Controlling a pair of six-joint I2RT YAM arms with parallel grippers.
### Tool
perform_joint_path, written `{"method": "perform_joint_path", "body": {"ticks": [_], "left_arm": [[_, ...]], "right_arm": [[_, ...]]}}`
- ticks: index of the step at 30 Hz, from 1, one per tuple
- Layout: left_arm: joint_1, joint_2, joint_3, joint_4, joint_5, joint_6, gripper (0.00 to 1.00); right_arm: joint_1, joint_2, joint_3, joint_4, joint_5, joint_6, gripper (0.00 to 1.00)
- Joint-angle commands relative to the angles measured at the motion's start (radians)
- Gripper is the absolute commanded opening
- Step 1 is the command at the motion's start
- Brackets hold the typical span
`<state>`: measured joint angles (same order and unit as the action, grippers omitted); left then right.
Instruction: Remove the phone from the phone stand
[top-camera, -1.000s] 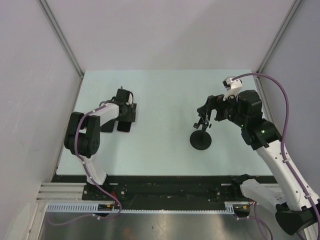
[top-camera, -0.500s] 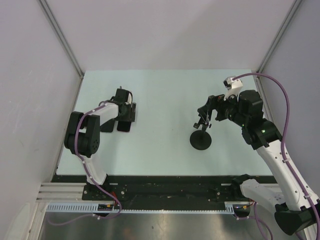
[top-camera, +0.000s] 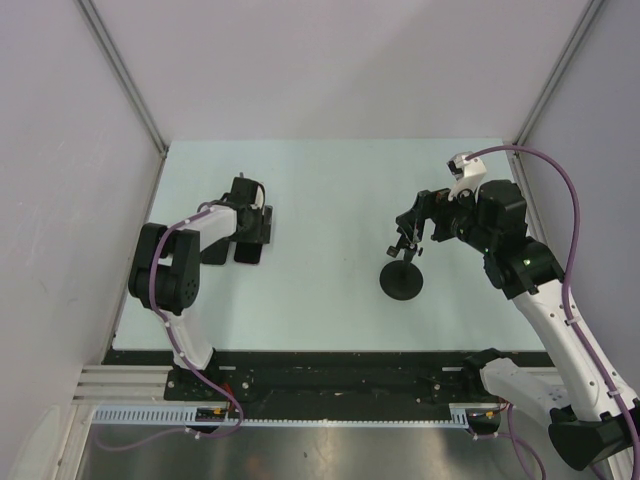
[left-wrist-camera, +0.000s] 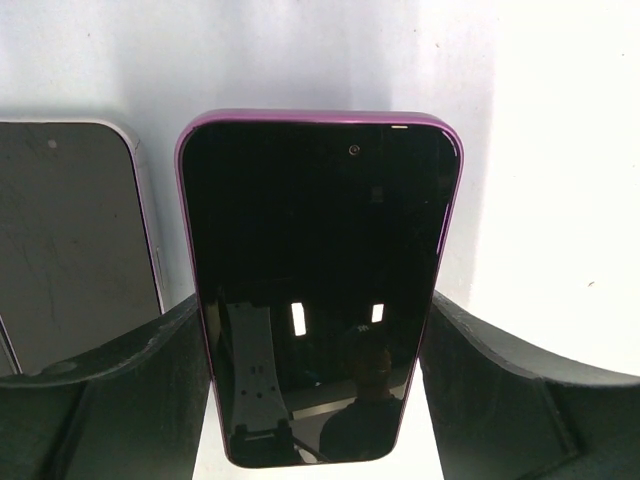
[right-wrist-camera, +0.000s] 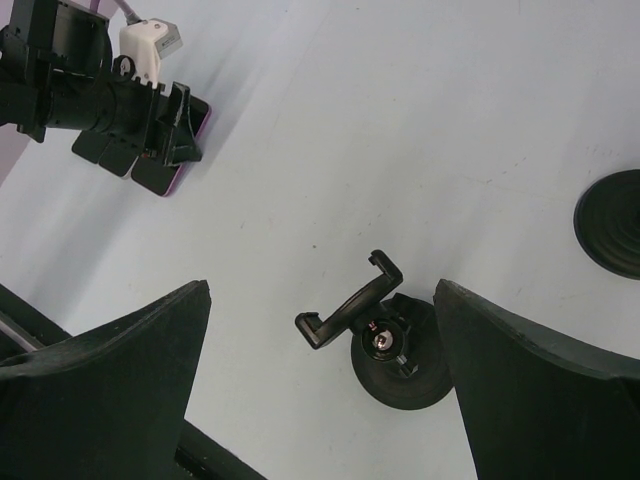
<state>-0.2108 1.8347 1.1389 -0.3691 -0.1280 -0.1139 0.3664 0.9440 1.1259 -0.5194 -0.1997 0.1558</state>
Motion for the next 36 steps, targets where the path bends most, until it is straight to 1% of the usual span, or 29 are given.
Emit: {"method": "perform_joint_path", "body": {"ticks": [1,5,12,27,36], "left_arm": [[0.010,-0.025,-0.004,-0.022,-0.032,0.003,0.78],[0.010,-0.023,-0.008,-0.025,-0.035,0.003,0.81],[0.010,-0.026,-0.010,-0.030,-0.055,0.006,0.83],[0.010,-0.041,-0.005,-0.054,-0.128,-0.006,0.74],[0.010,-0.046,-0.001,-0.057,-0.174,-0.001,0.74]], "right_arm": [[-0.007,-0.002,0.002,-0.001,-0.003,-0.015,1.00],[-0.009,-0.002,0.003,-0.001,0.000,-0.013,1.00],[-0.012,-0.002,0.003,-0.002,0.002,-0.016,1.00],[-0.014,0.010,0.003,0.012,-0.009,-0.010,1.00],[-0.014,0.007,0.003,0.005,-0.012,-0.010,1.00]]}}
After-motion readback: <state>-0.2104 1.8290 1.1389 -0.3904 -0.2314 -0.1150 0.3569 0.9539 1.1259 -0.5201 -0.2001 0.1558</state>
